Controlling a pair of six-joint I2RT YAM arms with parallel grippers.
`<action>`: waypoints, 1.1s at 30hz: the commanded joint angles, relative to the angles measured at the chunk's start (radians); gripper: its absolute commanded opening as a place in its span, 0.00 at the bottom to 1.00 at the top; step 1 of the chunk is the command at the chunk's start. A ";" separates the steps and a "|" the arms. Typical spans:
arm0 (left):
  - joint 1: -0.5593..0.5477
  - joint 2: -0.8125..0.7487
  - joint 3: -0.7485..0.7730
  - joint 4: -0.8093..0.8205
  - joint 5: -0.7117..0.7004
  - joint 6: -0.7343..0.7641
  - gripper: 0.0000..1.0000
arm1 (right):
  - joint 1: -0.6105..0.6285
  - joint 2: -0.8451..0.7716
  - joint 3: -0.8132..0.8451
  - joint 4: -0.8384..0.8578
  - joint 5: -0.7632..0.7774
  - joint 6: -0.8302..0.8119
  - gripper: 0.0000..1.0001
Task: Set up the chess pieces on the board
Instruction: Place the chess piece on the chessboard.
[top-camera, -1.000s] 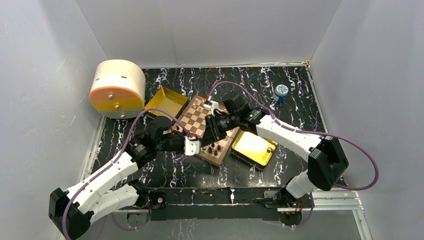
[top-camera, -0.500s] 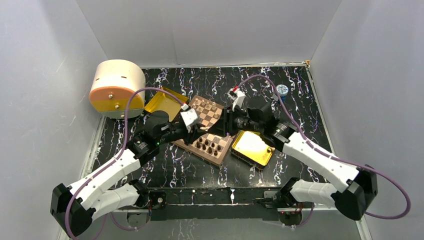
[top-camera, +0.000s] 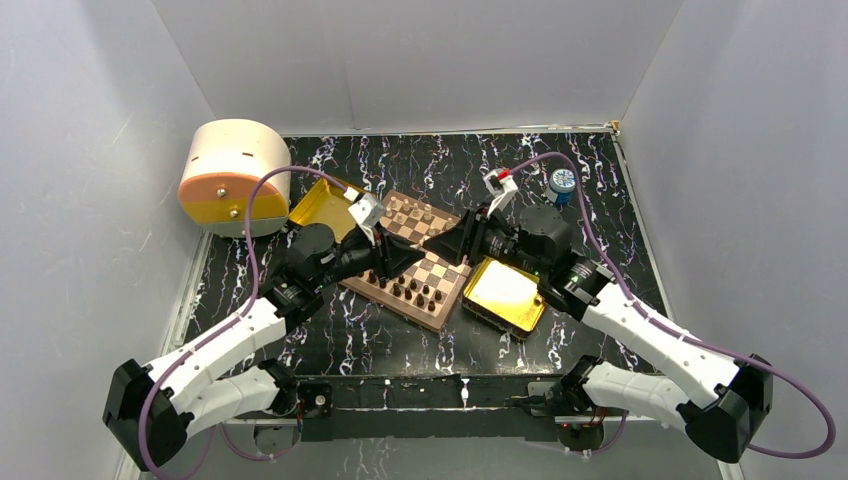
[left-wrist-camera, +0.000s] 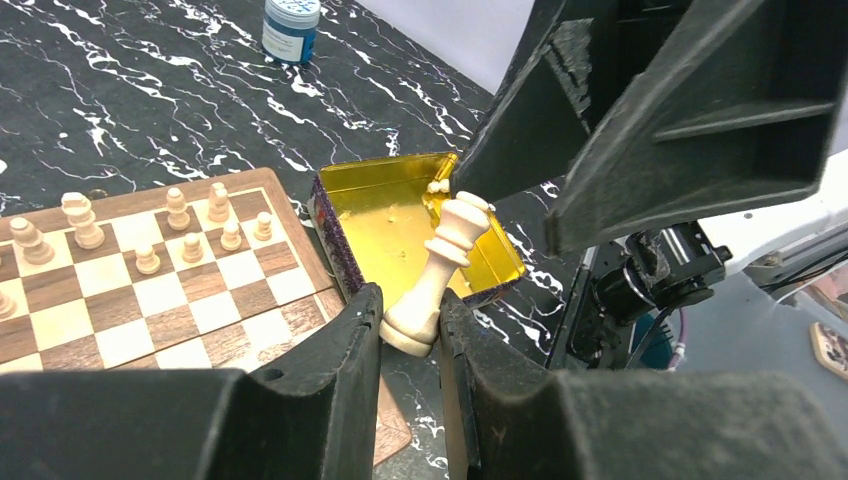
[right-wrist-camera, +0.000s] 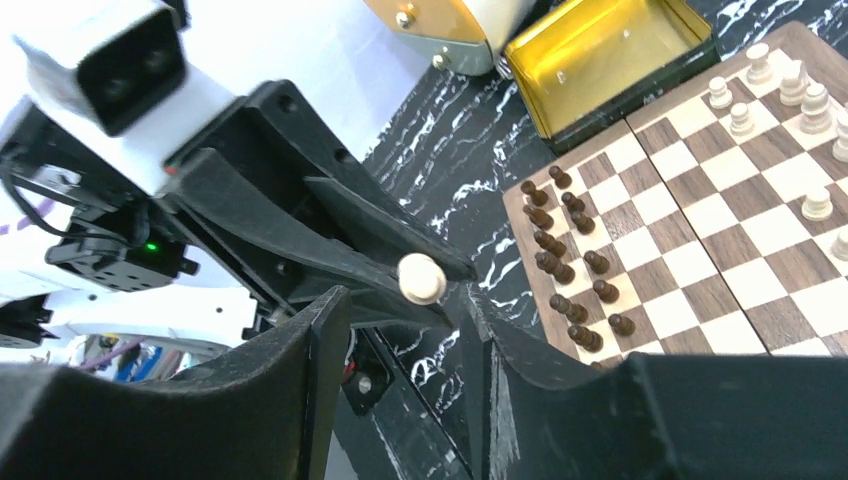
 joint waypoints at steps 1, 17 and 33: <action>-0.003 0.009 0.007 0.074 0.000 -0.081 0.05 | -0.001 -0.037 -0.022 0.155 0.042 0.046 0.53; -0.003 0.021 -0.006 0.127 0.019 -0.140 0.04 | -0.001 0.014 0.024 0.115 0.058 0.050 0.31; -0.003 0.049 -0.001 -0.088 -0.186 -0.106 0.90 | -0.002 -0.017 0.047 -0.017 0.342 -0.135 0.13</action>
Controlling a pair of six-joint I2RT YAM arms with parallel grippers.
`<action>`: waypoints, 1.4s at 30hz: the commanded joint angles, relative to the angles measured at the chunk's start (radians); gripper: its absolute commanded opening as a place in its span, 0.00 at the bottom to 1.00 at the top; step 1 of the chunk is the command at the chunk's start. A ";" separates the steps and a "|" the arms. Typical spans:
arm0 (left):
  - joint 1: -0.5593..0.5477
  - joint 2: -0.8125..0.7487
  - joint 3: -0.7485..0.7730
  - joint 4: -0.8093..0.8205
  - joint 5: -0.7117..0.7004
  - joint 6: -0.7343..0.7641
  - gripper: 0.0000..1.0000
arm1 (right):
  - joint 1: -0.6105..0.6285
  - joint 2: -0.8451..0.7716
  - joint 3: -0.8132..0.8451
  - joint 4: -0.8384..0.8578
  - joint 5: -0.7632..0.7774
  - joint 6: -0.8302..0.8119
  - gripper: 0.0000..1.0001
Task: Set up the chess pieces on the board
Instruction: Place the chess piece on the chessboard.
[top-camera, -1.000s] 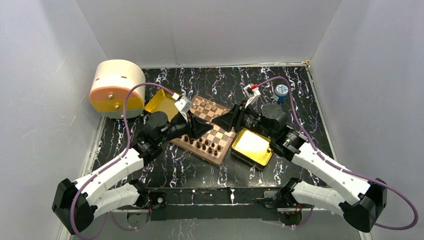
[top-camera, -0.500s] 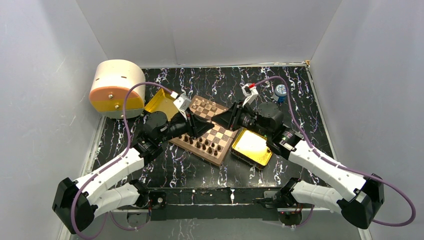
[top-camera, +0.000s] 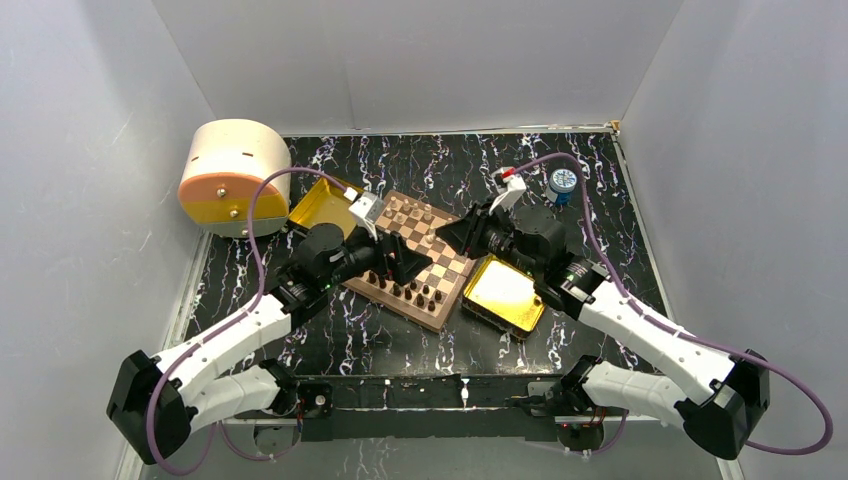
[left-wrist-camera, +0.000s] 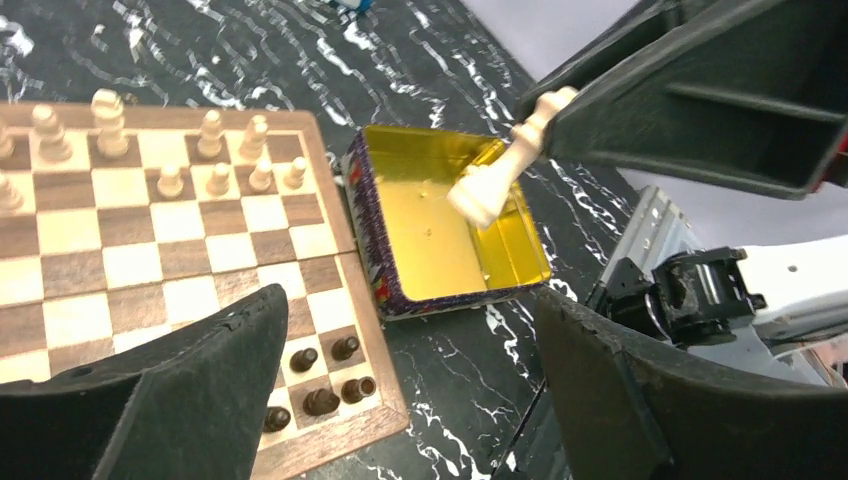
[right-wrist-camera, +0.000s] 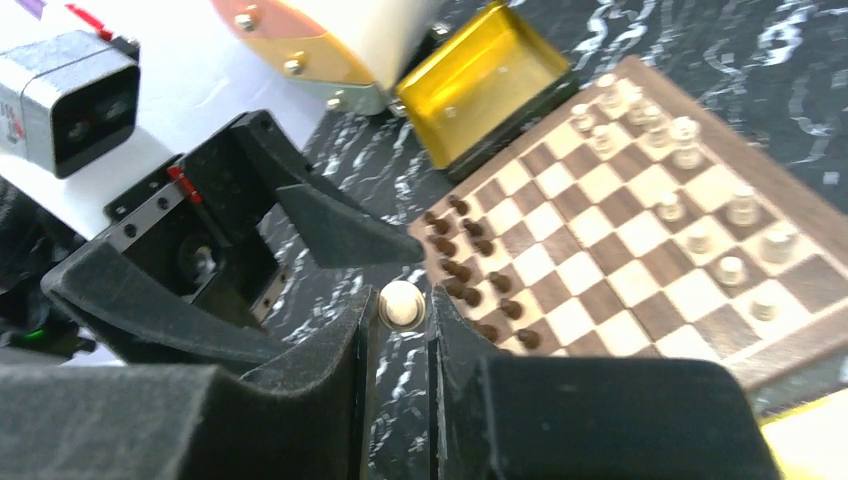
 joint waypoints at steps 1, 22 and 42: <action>-0.003 0.008 0.013 -0.072 -0.099 0.046 0.91 | -0.002 -0.033 0.066 -0.070 0.182 -0.120 0.12; 0.492 0.036 0.112 -0.333 0.085 0.121 0.92 | -0.004 0.274 0.215 -0.126 0.359 -0.410 0.13; 0.468 -0.214 0.011 -0.556 -0.247 0.222 0.94 | -0.072 0.684 0.327 0.129 0.324 -0.477 0.13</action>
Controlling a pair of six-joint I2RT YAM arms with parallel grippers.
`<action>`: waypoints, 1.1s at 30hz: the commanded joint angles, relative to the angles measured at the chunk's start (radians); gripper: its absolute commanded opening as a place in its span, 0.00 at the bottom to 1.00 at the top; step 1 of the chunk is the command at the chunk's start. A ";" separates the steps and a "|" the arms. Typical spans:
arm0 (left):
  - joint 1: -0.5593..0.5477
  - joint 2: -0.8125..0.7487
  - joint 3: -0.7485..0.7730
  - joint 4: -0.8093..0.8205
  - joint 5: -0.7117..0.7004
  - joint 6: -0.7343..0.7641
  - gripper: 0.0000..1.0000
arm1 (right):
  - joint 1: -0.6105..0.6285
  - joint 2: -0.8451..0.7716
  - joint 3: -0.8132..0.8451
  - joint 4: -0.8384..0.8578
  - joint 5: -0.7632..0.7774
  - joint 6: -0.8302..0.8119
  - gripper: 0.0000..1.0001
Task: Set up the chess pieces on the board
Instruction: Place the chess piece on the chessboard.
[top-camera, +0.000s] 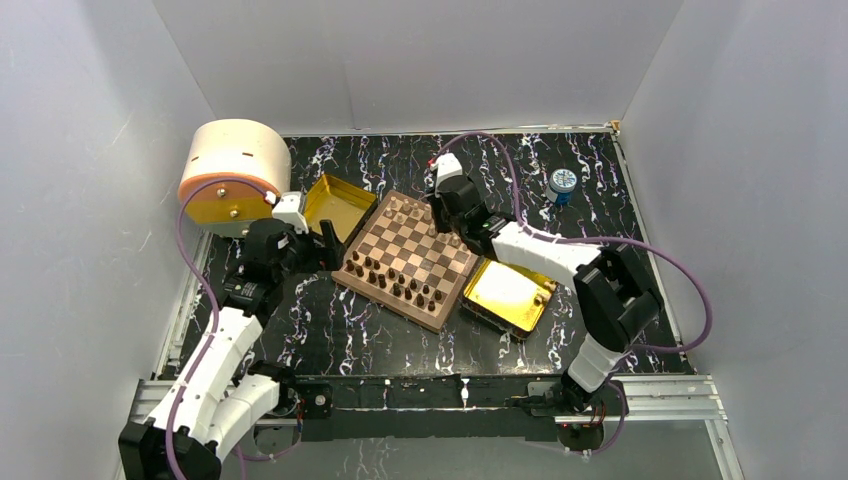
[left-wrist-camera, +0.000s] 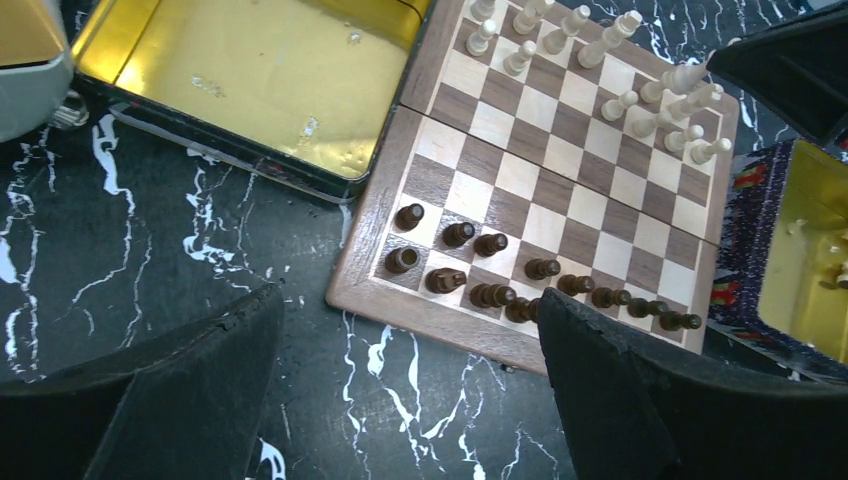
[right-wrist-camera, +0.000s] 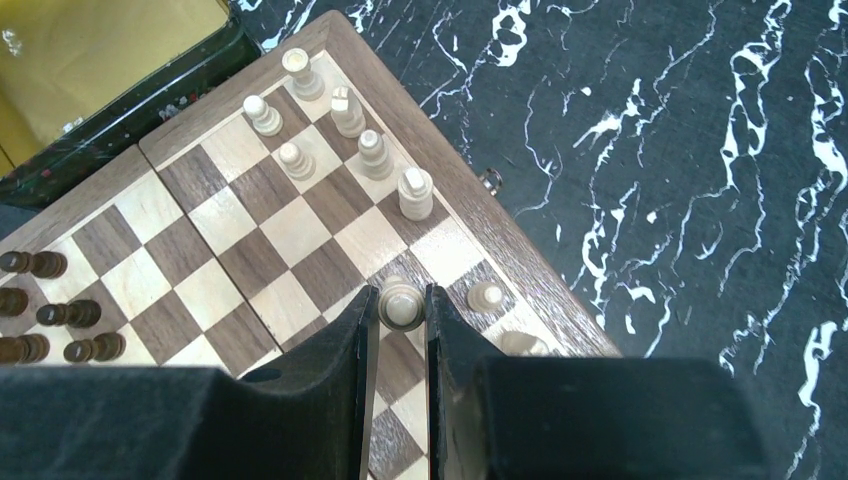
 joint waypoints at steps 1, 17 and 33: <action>-0.013 -0.045 0.006 -0.030 -0.074 0.043 0.94 | -0.011 0.044 0.080 0.102 0.013 -0.026 0.13; -0.026 -0.056 0.000 -0.024 -0.057 0.048 0.94 | -0.011 0.030 0.088 0.086 -0.020 -0.026 0.15; -0.027 -0.049 -0.001 -0.021 -0.054 0.049 0.94 | -0.044 0.077 0.088 0.100 -0.001 -0.052 0.15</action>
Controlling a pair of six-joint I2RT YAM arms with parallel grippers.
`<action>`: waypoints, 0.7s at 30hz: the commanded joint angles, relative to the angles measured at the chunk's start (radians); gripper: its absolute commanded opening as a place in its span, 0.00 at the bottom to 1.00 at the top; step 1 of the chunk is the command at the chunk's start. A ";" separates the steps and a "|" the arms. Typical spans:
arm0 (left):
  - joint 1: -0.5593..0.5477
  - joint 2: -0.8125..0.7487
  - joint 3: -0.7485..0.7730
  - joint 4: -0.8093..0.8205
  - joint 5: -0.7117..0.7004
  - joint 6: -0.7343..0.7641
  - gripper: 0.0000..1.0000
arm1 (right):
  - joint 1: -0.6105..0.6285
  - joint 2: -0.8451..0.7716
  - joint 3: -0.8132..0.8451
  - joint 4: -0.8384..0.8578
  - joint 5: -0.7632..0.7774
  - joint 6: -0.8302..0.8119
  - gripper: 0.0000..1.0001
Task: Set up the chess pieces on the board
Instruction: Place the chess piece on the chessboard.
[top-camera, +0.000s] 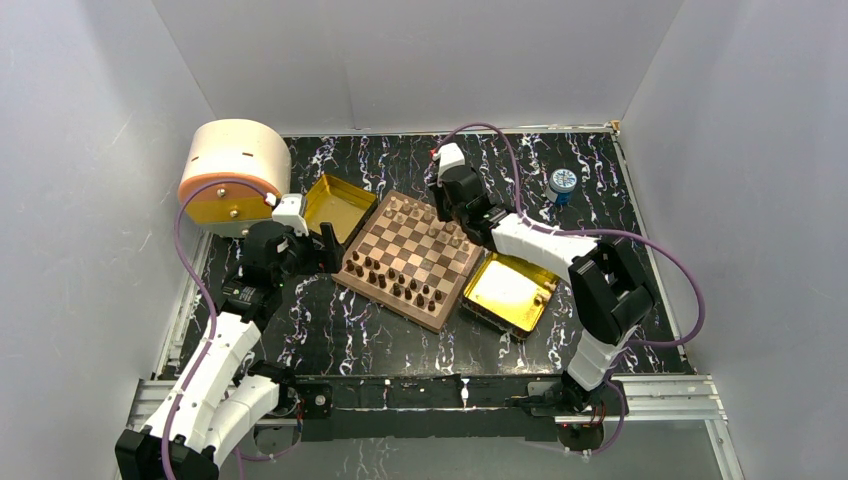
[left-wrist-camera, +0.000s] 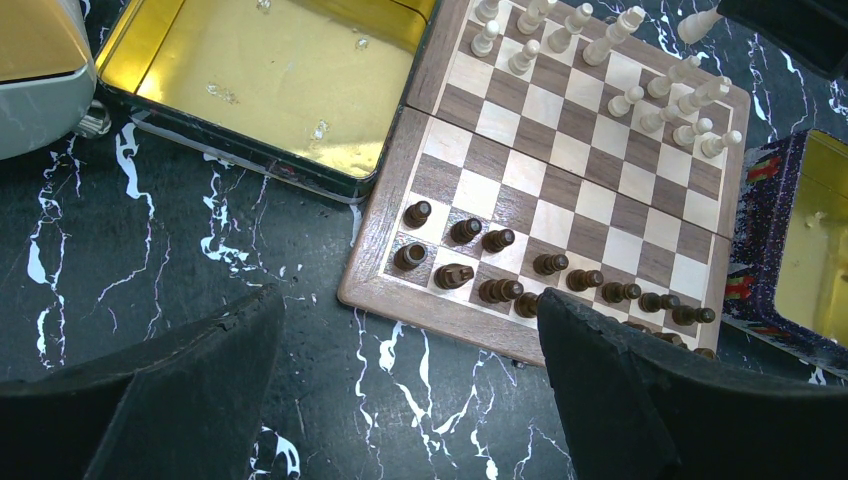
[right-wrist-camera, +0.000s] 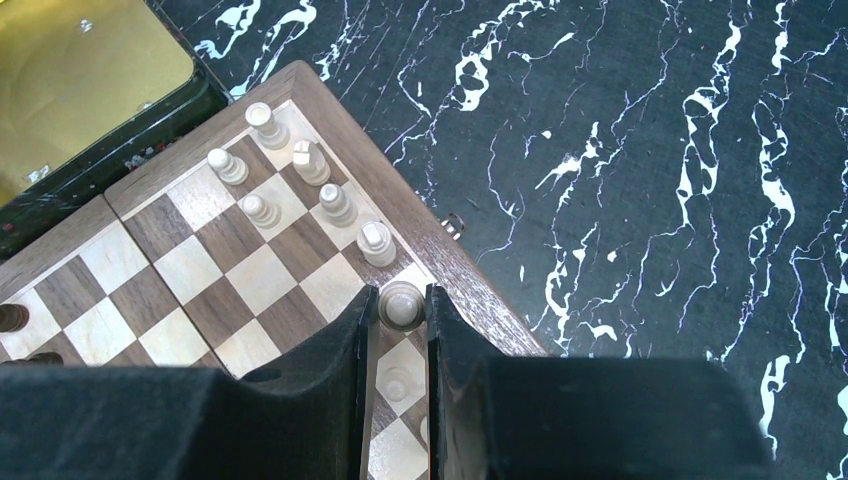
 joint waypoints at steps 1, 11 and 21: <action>-0.006 -0.008 0.000 0.006 -0.001 0.012 0.94 | -0.006 0.016 0.022 0.070 0.001 -0.008 0.15; -0.005 -0.008 0.000 0.007 -0.001 0.013 0.94 | -0.011 0.048 0.011 0.092 0.000 -0.002 0.15; -0.006 -0.011 -0.001 0.006 -0.001 0.014 0.94 | -0.012 0.078 0.000 0.111 0.011 0.021 0.16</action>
